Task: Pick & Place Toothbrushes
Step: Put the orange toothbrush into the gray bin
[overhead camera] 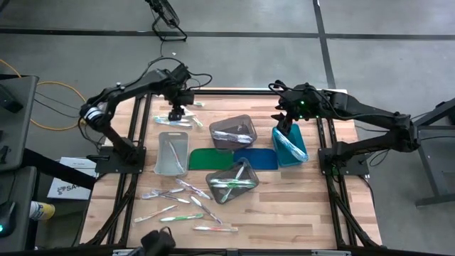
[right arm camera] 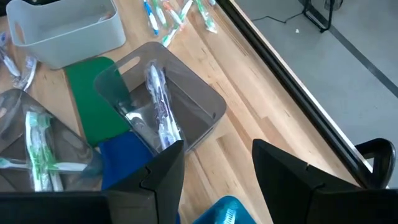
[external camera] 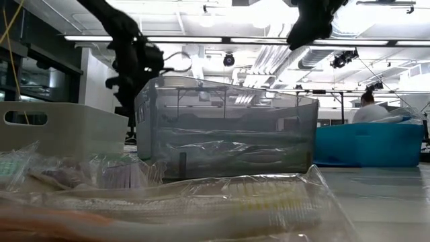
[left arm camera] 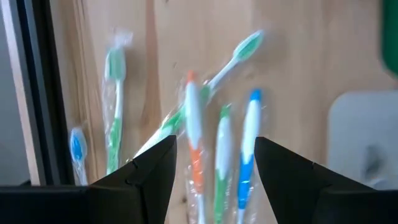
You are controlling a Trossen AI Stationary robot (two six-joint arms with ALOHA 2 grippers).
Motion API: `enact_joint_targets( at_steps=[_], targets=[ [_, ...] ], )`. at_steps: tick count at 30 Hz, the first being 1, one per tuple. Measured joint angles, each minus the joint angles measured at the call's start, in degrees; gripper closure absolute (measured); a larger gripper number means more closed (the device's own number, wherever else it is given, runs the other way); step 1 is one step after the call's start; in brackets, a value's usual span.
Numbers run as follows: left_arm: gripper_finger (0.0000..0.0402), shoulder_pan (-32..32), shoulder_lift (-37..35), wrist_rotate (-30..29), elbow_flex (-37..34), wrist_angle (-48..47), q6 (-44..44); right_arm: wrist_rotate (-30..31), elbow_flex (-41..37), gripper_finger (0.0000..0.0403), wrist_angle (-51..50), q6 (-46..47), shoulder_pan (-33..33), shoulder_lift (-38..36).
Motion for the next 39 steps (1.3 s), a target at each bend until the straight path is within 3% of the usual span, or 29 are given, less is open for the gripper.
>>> enact_joint_targets(
  at_steps=[11,24,39],
  targets=[
    [0.0191,3.81,7.11,1.47,0.02,1.04,5.66,5.16,0.0,0.0222,0.0,0.13,0.0,0.0],
    [0.019,3.78,11.05,0.88,-0.07,2.5,4.21,5.57,0.0,0.0222,0.0,0.39,0.0,0.0],
    [0.0206,3.78,13.49,-4.27,-0.07,3.47,0.05,7.01,0.0,0.0222,0.02,0.72,0.0,0.0]
  ],
)
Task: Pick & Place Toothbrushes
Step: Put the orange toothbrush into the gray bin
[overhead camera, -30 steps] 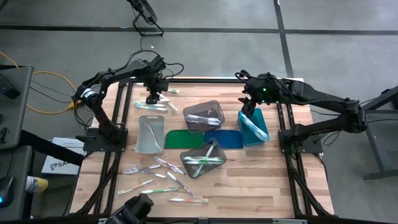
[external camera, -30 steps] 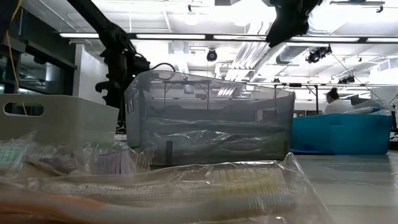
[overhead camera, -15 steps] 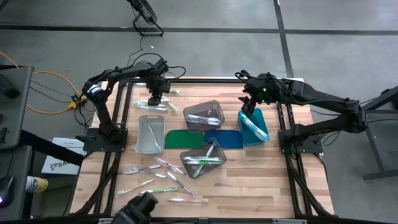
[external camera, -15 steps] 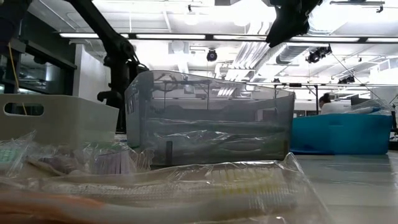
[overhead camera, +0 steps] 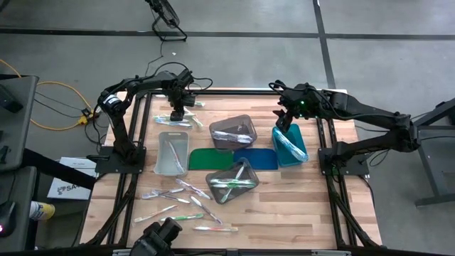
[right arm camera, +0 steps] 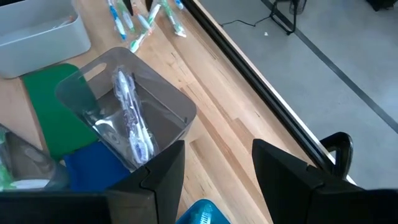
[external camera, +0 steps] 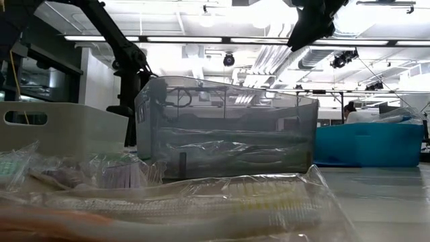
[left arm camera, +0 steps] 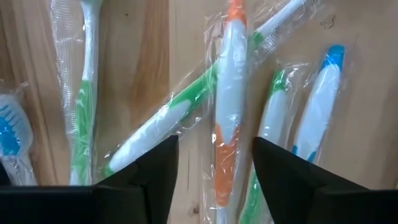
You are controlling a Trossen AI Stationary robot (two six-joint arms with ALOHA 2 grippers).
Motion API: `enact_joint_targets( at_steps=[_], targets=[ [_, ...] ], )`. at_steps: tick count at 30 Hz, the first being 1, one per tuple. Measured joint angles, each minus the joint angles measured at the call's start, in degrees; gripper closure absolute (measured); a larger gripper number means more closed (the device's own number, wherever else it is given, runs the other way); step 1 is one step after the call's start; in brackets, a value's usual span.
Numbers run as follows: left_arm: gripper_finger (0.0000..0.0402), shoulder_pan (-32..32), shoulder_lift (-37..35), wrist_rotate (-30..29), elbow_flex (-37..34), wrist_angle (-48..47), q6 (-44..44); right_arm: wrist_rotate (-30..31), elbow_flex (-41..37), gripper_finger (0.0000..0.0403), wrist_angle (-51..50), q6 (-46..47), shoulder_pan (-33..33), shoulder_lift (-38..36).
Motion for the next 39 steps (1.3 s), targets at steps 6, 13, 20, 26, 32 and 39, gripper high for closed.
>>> enact_joint_targets(
  at_steps=[6,13,20,26,32,39],
  targets=[
    [0.0244,0.0,0.0,0.02,0.0,-0.52,-0.42,0.07,0.0,0.0222,0.0,0.77,-0.02,0.0],
    [0.0254,0.0,0.0,0.04,0.0,-0.62,-0.14,0.07,0.0,0.0222,0.0,0.77,-0.02,0.0],
    [0.0254,0.0,0.0,0.08,0.0,-0.47,0.63,0.07,0.0,0.0222,0.0,0.77,-0.02,0.0],
    [0.0254,0.0,-0.02,0.19,-3.33,0.54,0.63,0.07,0.0,0.0222,0.0,0.77,-0.02,0.0],
    [0.0254,-0.04,-0.28,-1.22,-4.94,2.53,-1.13,0.07,0.0,0.0222,0.0,0.77,-0.02,0.0],
    [0.0296,-0.04,-0.09,-2.21,-4.26,2.74,-1.29,0.05,0.0,0.0222,0.0,0.77,-0.02,0.0]
  ],
)
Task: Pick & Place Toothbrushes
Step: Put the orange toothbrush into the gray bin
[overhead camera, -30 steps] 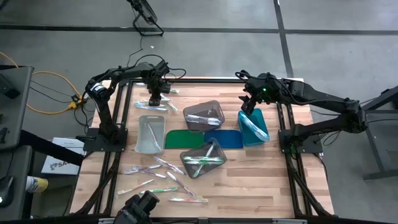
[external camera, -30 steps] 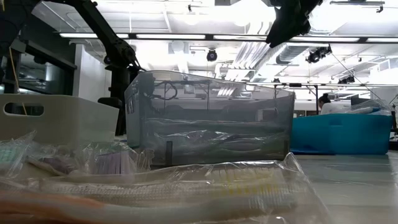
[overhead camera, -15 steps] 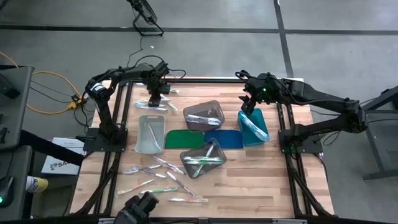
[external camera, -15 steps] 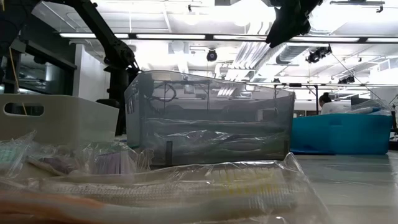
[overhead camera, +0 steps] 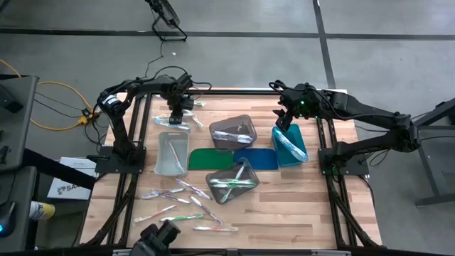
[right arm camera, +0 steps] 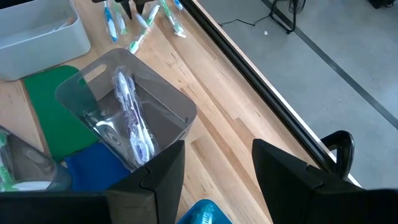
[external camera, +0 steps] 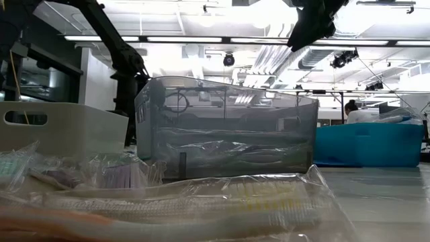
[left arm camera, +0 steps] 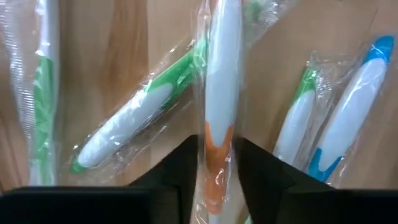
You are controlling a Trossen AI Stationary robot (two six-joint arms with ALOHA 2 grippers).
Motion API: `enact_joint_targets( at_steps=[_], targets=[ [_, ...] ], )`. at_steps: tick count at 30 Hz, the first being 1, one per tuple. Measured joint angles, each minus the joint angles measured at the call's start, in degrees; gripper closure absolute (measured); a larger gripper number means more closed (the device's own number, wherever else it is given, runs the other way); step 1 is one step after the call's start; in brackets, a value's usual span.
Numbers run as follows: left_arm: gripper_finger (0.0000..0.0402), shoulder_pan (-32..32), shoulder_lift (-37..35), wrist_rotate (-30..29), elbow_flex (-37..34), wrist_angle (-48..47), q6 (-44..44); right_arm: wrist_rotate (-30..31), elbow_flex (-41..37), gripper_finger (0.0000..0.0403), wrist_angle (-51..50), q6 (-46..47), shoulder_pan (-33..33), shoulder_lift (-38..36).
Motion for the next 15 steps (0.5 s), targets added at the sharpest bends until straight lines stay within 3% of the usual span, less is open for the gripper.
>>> enact_joint_targets(
  at_steps=[5,10,15],
  targets=[
    [0.0373,0.04,0.2,-0.81,1.57,-0.24,0.13,-0.11,0.0,0.0222,0.0,-0.02,0.02,0.0],
    [0.0381,0.07,0.2,-1.09,4.63,-4.02,1.9,-0.19,0.0,0.0222,0.01,-0.02,0.0,0.0],
    [0.0388,0.04,0.12,-1.88,11.06,-14.89,7.33,-0.22,0.0,0.0222,0.0,-0.02,0.0,0.0]
  ],
)
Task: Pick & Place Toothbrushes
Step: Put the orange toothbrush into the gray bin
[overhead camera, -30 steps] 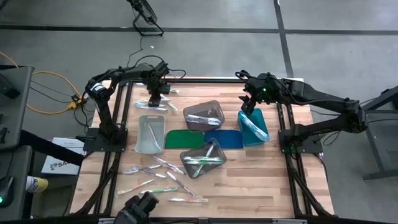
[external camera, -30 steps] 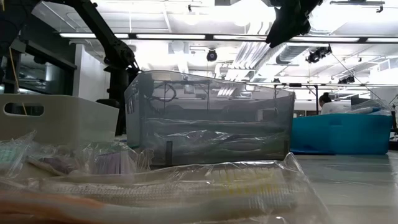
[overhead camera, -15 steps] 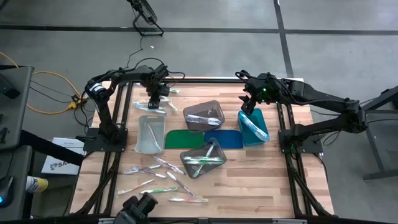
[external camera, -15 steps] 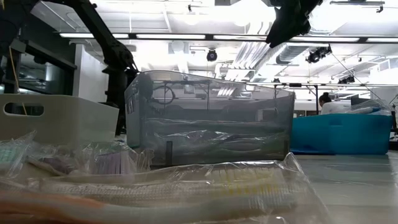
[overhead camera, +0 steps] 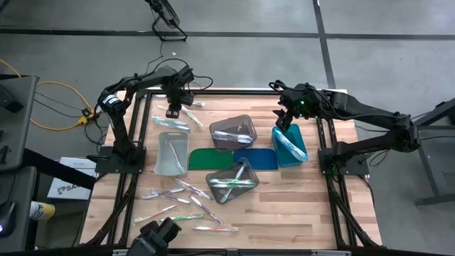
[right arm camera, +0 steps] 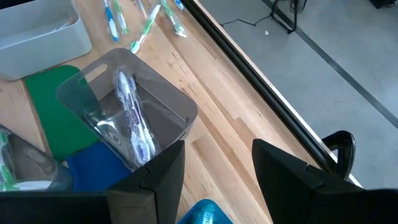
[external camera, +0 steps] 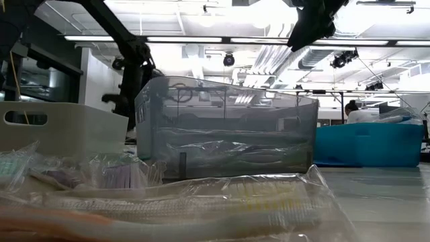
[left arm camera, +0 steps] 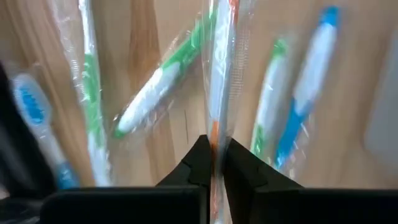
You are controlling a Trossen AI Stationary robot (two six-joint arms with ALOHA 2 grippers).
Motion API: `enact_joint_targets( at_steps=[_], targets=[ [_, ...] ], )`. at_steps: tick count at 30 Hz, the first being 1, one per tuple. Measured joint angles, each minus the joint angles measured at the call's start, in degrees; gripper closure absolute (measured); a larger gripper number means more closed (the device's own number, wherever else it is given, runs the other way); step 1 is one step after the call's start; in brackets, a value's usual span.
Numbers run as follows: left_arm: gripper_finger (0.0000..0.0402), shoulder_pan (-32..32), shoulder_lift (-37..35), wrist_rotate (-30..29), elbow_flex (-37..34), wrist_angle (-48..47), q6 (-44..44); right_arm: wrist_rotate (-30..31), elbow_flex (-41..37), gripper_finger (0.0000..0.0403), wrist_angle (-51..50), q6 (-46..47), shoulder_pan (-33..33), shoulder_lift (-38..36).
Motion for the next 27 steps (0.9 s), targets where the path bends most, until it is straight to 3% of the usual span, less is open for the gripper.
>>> enact_joint_targets(
  at_steps=[6,12,21,27],
  targets=[
    [0.0389,-0.54,-2.66,3.71,7.24,-12.64,8.72,-0.26,0.0,0.0222,-1.01,-1.31,0.01,0.0],
    [0.0389,-5.58,-10.45,7.47,7.48,-17.64,11.23,-0.08,0.0,0.0222,-4.41,-1.51,0.0,0.0],
    [0.0389,-21.65,-17.43,8.03,6.99,-23.43,10.7,-0.39,0.0,0.0222,-5.28,-1.54,0.0,-0.52],
    [0.0389,-33.69,-18.12,8.24,1.97,-23.2,7.58,-0.44,0.0,0.0222,-5.47,-2.96,0.04,-1.84]
  ],
)
